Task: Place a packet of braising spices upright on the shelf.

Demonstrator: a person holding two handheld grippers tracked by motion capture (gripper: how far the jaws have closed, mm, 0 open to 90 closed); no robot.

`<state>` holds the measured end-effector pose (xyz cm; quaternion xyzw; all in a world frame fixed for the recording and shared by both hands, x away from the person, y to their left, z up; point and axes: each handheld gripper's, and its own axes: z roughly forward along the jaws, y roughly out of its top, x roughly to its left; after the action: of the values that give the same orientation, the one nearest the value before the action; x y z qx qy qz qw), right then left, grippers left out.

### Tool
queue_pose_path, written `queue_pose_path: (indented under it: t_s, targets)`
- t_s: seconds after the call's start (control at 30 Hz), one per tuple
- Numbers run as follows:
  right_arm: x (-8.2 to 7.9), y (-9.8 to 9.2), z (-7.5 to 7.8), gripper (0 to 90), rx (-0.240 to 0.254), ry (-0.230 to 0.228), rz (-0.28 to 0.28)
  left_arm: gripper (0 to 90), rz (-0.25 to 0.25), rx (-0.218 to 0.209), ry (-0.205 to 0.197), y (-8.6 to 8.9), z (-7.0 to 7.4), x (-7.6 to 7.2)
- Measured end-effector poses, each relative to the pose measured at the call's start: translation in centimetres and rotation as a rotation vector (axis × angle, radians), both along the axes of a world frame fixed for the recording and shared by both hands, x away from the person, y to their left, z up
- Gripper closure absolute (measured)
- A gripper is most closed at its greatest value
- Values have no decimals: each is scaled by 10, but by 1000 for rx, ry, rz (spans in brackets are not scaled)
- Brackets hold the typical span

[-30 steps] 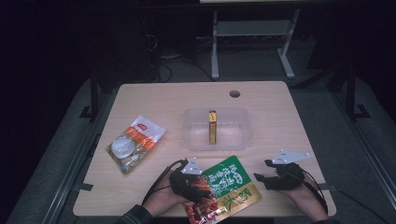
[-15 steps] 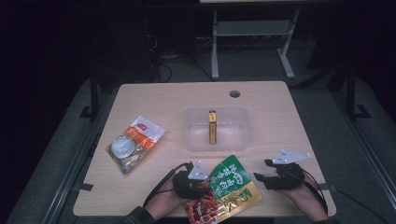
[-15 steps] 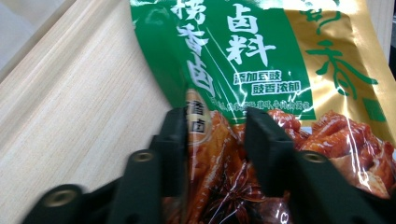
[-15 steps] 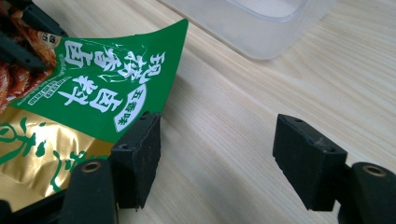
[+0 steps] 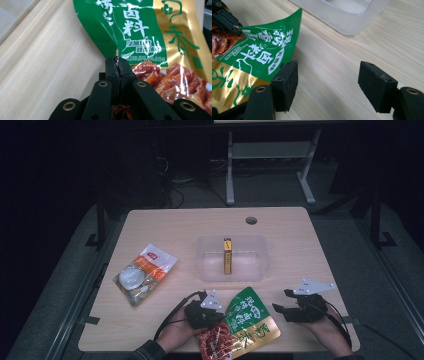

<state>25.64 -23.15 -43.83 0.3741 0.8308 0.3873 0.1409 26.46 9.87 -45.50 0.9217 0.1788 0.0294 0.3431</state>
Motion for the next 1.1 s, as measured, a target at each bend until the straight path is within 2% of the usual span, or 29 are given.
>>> queue_pose_path:
  t_s: [0.13, 0.17, 0.27, 0.3, 0.37, 0.4, 0.47, 0.7, 0.77, 0.93, 0.97, 1.07, 1.1]
  targets:
    - [1, -2, 1, 315, 15, -4, -11, 891, -7, -22, 3, 4, 3, 2]
    - [1, -2, 1, 315, 15, -9, -12, 892, 1, -51, -20, 7, 6, 2]
    - [0, -3, 2, 317, 24, -11, -16, 892, 6, -73, -22, 11, 10, 4]
    - [0, -3, 2, 318, 25, -14, -17, 892, 23, -96, -22, 13, 12, 4]
    - [1, -5, 2, 316, 29, -19, -17, 891, 30, -101, -21, 18, 15, 7]
    - [1, -5, 2, 316, 32, -19, -20, 891, 45, -123, -16, 24, 18, 9]
    - [1, -6, 3, 318, 43, -17, -20, 891, 53, -132, -12, 26, 19, 10]
    - [0, -7, 3, 340, 68, -7, -2, 891, 123, -208, -36, 49, 33, 16]
    - [1, -6, 2, 331, 97, 3, 16, 892, 155, -237, -48, 60, 38, 19]
    - [1, -1, 1, 312, 124, 14, 49, 892, 203, -268, -72, 74, 45, 23]
    - [2, 3, 2, 306, 168, 27, 76, 892, 220, -284, -77, 80, 47, 24]
    - [3, 9, 3, 296, 196, 38, 104, 892, 240, -302, -81, 86, 49, 25]
    - [5, 18, 4, 285, 219, 41, 141, 892, 256, -318, -89, 91, 51, 24]
